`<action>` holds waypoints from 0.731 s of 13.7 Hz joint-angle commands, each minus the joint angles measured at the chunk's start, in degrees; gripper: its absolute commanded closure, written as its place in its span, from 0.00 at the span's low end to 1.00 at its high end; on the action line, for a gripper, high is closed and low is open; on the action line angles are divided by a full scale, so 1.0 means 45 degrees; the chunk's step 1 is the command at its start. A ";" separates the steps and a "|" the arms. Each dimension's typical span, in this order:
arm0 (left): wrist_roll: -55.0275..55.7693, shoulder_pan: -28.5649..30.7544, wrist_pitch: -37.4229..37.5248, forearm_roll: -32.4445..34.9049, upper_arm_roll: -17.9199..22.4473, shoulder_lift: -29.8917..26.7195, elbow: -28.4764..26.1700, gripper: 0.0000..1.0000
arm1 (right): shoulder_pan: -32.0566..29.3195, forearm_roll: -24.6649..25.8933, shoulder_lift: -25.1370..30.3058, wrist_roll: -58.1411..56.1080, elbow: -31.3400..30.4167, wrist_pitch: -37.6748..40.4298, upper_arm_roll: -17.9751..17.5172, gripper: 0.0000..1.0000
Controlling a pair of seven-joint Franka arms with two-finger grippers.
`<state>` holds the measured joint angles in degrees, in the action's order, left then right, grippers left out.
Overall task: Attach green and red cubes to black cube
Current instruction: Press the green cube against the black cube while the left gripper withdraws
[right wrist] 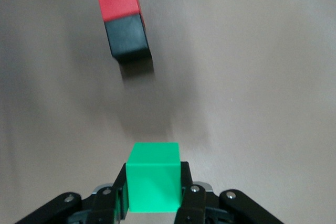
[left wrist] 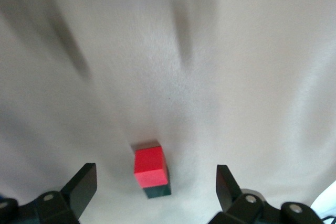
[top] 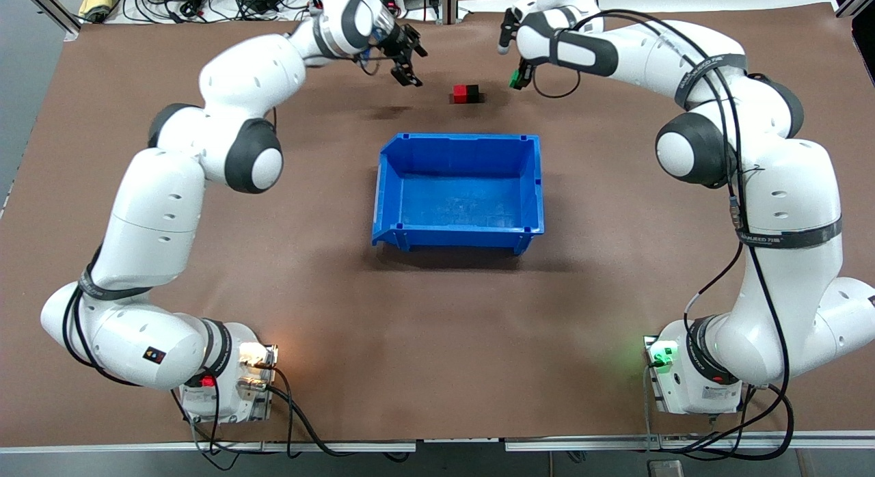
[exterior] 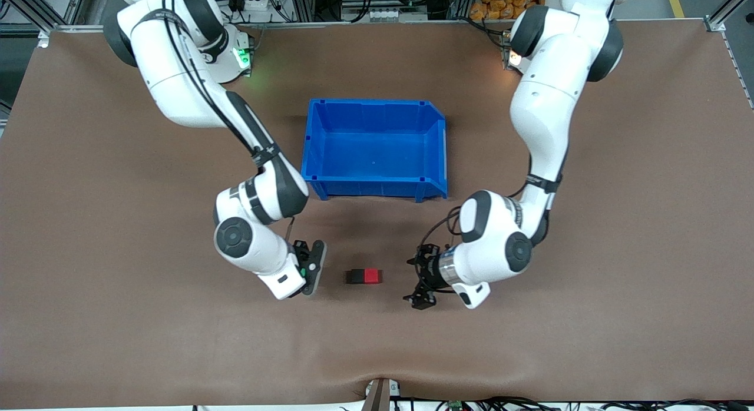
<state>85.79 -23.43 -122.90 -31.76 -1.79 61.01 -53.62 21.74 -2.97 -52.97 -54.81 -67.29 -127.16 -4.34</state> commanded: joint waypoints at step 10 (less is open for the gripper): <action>-0.7727 0.2119 0.5802 0.6525 0.0007 -0.3906 -0.0193 0.00 | 0.1791 0.0445 -0.1275 0.0988 0.1279 -0.0747 0.1394 1.00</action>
<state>57.42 -14.69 -100.04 -6.59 -1.69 47.18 -52.98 28.11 -2.07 -56.60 -52.00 -65.28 -131.14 0.15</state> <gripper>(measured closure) 0.000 0.608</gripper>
